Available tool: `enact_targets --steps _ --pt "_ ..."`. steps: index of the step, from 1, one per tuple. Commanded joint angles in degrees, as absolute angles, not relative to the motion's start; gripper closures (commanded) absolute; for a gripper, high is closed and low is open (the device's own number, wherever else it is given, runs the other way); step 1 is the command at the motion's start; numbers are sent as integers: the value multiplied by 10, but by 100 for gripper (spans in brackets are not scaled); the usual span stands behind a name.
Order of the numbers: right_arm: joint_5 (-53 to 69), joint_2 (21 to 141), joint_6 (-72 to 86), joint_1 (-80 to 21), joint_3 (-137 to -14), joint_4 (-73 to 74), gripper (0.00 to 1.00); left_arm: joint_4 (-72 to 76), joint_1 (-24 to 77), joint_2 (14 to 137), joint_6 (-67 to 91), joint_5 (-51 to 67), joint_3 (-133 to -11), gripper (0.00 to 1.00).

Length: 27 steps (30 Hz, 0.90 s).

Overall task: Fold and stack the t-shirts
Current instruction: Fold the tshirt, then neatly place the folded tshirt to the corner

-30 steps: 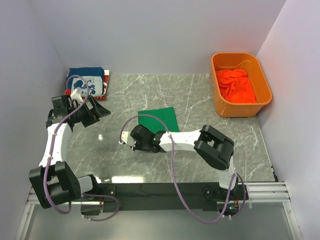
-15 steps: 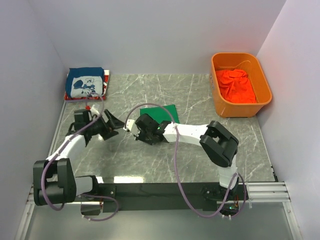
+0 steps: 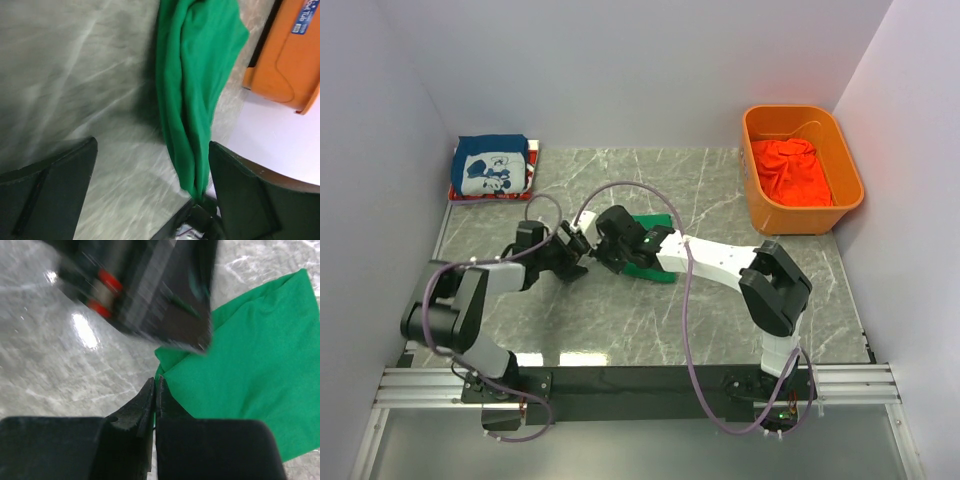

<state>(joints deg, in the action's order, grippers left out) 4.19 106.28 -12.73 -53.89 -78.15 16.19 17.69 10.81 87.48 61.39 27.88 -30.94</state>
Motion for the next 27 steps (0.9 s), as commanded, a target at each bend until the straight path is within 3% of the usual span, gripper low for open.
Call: enact_targets --steps 1,7,14,19,20,22,23,24,25,27 --pt "54 1064 -93 -535 -828 150 100 265 138 913 671 243 -351 1" --pt "60 1075 -62 -533 -846 142 100 277 169 986 717 223 -393 0" --pt "46 1097 -42 -533 -874 142 100 252 182 1034 697 201 -458 19" --pt "33 1102 -33 -532 -878 143 100 248 182 1063 685 210 -491 51" --pt "33 1102 -35 -530 -878 144 100 244 181 1069 672 216 -502 64" --pt "34 1101 -38 -527 -879 153 100 242 177 1075 662 225 -515 77" --pt "28 1101 -38 -525 -882 163 96 236 172 1077 639 228 -535 93" --pt "25 1095 -36 -521 -887 171 90 202 171 1079 621 225 -552 97" --pt "22 1089 -32 -517 -883 178 74 180 168 1081 570 222 -570 98" --pt "27 1058 -22 -491 -862 181 58 105 158 1091 516 199 -637 99"
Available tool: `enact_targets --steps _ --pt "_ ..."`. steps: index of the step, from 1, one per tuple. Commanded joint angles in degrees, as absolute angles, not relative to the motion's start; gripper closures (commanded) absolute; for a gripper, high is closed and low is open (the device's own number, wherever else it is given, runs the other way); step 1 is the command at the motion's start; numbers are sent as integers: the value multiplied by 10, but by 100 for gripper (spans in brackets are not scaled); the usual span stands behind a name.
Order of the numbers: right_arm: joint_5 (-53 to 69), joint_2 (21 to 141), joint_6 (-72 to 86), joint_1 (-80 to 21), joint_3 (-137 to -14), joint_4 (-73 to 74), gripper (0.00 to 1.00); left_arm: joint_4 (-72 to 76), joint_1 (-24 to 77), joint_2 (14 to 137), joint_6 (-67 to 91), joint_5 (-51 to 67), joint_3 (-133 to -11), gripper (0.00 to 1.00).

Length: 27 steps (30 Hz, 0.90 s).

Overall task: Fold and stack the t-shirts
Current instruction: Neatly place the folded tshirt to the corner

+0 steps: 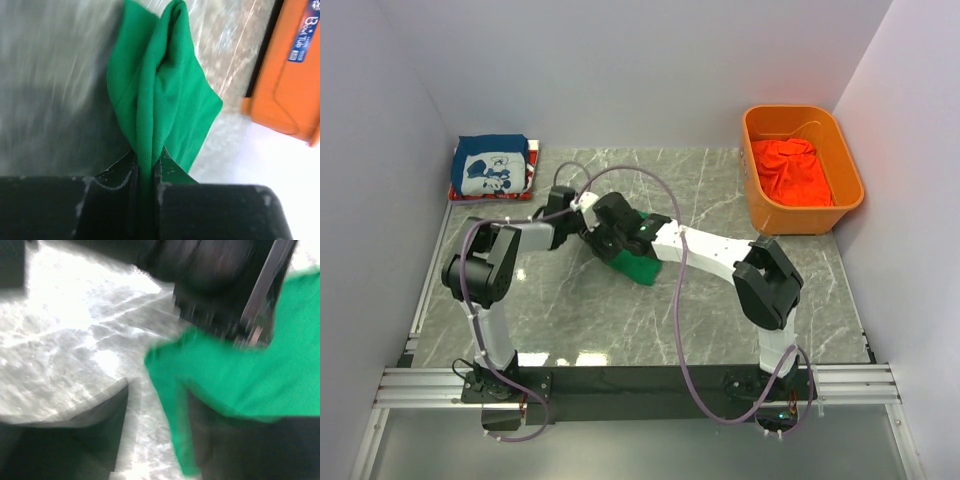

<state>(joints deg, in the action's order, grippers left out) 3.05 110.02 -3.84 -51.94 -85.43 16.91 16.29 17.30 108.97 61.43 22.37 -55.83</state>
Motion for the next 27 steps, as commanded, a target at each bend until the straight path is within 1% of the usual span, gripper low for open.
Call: enact_targets --steps 1,2,4,5,7,13,16,19,20,22,27 --pt "29 1046 -21 -479 -854 181 36 85 155 1096 461 195 -661 99" --pt "33 1035 -22 -469 -845 181 34 59 151 1102 429 188 -715 99" --pt "41 1009 -36 -438 -825 191 33 -31 146 1129 343 150 -777 99" --pt "40 1002 -46 -430 -818 192 32 -53 143 1137 322 137 -827 99" --pt "43 989 -58 -403 -806 206 32 -77 134 1157 286 118 -866 99" --pt "48 984 -79 -352 -787 226 32 -162 84 1211 183 120 -1038 99" --pt "50 986 -78 -345 -786 227 32 -183 58 1232 151 123 -1091 99" --pt "50 990 -81 -340 -785 227 33 -237 38 1261 99 141 -1171 99" --pt "50 992 -83 -339 -785 227 33 -254 33 1278 86 142 -1217 99" --pt "49 996 -84 -337 -785 226 34 -286 29 1286 63 140 -1255 99" --pt "56 1002 -81 -333 -787 228 35 -287 18 1268 41 127 -1257 99"
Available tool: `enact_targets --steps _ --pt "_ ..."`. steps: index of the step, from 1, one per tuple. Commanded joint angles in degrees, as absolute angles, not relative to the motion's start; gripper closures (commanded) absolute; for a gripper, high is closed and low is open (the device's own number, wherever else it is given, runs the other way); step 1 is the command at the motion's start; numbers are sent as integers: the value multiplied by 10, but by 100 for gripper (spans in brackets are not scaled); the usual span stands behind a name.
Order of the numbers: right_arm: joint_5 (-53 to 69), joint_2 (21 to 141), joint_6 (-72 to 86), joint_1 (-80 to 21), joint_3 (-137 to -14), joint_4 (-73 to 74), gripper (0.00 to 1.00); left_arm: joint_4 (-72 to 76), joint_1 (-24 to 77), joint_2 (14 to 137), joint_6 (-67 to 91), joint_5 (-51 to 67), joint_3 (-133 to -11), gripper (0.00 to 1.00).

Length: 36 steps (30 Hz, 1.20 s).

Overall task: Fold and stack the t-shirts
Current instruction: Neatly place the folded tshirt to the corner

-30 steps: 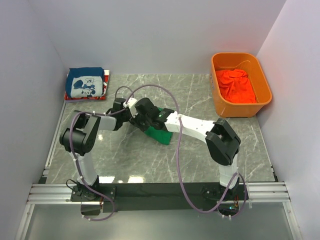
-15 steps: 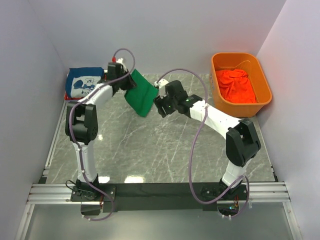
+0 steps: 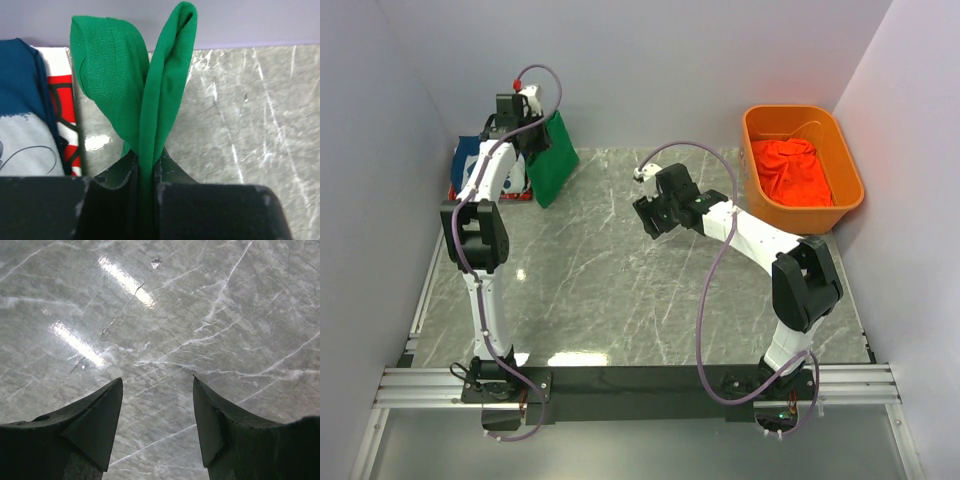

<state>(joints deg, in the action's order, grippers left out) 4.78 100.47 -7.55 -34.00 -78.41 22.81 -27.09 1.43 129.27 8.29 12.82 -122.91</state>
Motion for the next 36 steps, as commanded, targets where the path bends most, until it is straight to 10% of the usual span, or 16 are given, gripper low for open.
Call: enact_targets --steps 1,36 --pt "56 1003 -80 -334 -787 229 36 -287 15 1266 38 128 -1259 99" --pt "59 1047 -63 -332 -836 255 40 -244 -86 1257 48 142 -1277 100"
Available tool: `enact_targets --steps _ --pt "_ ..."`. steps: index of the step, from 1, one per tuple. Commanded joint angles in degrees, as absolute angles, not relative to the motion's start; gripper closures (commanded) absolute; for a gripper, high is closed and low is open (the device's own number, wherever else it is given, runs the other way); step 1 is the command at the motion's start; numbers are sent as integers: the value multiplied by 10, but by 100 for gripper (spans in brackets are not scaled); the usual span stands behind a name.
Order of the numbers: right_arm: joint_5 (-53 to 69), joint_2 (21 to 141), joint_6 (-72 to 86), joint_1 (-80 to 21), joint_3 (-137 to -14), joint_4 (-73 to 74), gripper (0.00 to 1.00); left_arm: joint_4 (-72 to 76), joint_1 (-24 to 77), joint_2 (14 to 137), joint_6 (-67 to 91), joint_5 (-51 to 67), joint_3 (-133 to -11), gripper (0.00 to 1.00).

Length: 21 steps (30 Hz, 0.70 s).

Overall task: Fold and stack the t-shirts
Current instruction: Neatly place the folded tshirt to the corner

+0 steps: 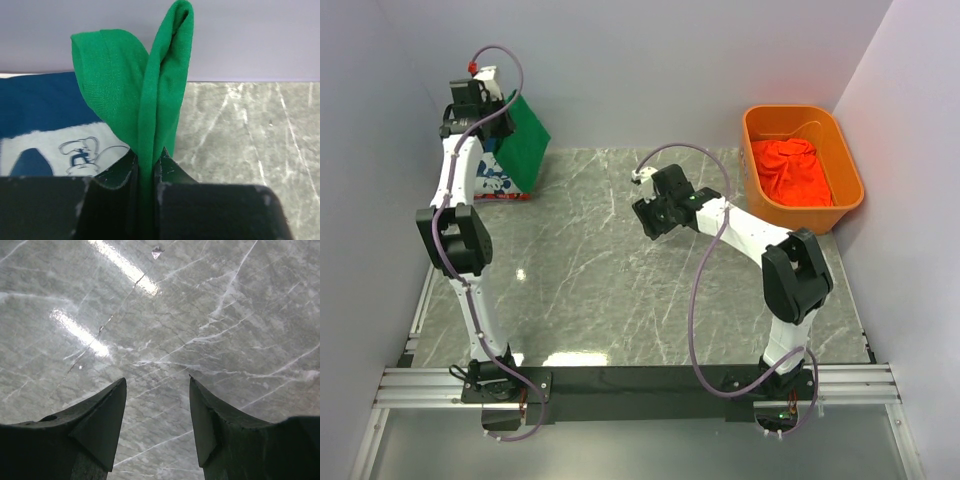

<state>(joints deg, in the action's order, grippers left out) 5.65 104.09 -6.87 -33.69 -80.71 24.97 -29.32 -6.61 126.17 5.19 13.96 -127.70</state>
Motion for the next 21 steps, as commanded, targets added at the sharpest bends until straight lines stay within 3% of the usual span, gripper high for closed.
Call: enact_targets --steps 1,21 --pt "59 1048 -63 -332 -837 256 40 -236 -92 1260 47 140 -1269 100" --pt "59 1063 -70 -337 -851 267 40 -180 -194 1398 6 146 -1346 94"
